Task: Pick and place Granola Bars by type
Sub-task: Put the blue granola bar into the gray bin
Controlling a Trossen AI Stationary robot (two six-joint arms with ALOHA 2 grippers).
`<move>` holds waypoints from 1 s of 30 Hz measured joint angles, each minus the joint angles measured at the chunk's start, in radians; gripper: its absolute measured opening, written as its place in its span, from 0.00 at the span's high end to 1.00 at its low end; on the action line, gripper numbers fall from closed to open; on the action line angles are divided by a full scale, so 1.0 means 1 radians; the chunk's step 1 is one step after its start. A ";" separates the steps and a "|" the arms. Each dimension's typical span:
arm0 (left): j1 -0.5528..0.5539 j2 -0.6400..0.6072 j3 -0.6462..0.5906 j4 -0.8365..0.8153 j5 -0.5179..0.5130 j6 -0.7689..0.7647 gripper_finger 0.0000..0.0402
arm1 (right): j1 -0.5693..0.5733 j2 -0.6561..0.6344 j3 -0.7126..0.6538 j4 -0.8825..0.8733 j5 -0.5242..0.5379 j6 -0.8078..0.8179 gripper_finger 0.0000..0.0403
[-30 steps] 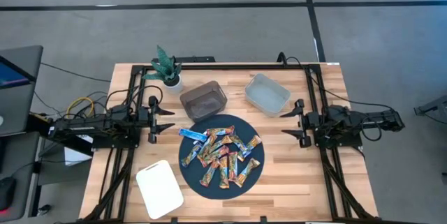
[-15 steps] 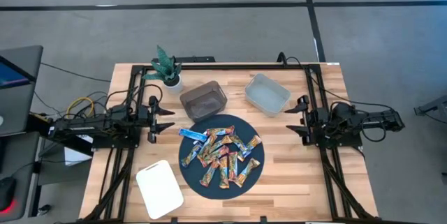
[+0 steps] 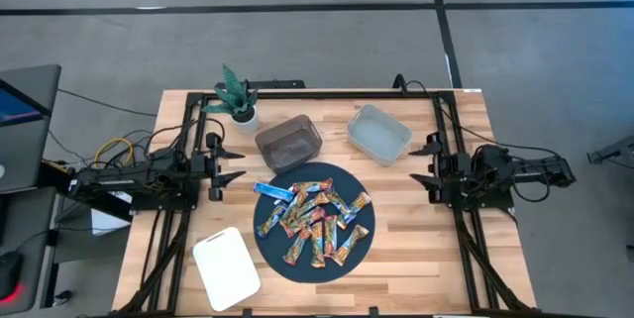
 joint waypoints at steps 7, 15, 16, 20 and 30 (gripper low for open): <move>0.000 0.000 0.000 0.050 -0.001 0.058 0.51 | -0.043 0.197 0.118 0.033 0.027 0.044 0.37; 0.000 0.000 0.000 0.076 0.003 0.042 0.51 | -0.052 0.517 0.342 0.012 0.027 0.027 0.37; 0.000 0.000 0.000 0.098 0.008 0.024 0.51 | -0.052 0.556 0.368 0.002 0.027 0.027 0.37; 0.000 0.014 0.029 0.082 0.081 -0.022 0.51 | -0.052 0.728 0.455 -0.038 0.052 0.027 0.37; 0.000 0.170 0.222 -0.029 0.102 0.046 0.51 | -0.053 1.028 0.672 -0.192 0.137 0.039 0.37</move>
